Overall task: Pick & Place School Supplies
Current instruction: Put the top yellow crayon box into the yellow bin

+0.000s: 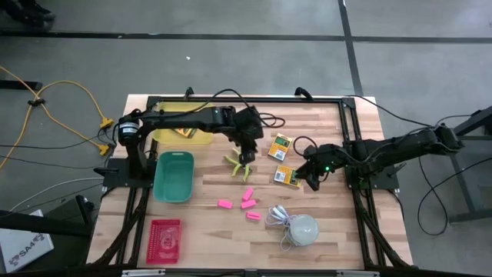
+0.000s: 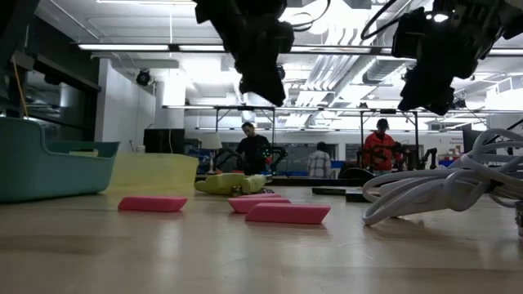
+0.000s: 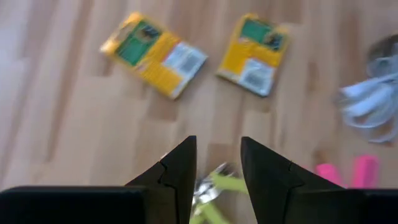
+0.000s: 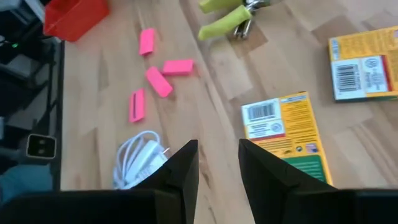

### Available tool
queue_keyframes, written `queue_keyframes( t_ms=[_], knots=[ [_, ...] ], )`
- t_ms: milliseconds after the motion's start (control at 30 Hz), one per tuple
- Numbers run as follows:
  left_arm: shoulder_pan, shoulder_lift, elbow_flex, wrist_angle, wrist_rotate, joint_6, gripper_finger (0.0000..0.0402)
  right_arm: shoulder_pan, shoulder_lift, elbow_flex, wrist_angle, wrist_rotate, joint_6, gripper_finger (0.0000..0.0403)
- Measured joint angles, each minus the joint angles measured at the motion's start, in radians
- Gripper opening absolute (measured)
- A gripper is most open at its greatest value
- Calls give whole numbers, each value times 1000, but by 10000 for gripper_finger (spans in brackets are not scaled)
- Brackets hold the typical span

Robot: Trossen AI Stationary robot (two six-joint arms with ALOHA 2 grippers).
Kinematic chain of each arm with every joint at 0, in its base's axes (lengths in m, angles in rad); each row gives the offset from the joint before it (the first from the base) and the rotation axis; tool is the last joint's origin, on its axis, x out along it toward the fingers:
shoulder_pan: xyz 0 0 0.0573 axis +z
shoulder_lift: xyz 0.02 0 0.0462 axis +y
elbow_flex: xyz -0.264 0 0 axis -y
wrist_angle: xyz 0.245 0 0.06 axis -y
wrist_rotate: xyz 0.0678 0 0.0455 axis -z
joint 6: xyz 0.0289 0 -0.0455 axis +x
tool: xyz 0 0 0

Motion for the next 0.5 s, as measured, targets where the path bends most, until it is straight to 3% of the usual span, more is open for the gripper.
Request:
queue_keyframes(
  t_ms=[100, 267, 500],
  knots=[
    [7, 0, -16, 53, 69, 10, 121, 0, 0, 0, 0, 42, 0, 103],
    [29, 0, -76, 151, 82, -42, 121, -22, 0, 0, -8, 113, 24, 103],
    [60, 0, -173, 300, 82, -197, 121, -188, 0, 0, -58, 83, 6, 103]
  ],
)
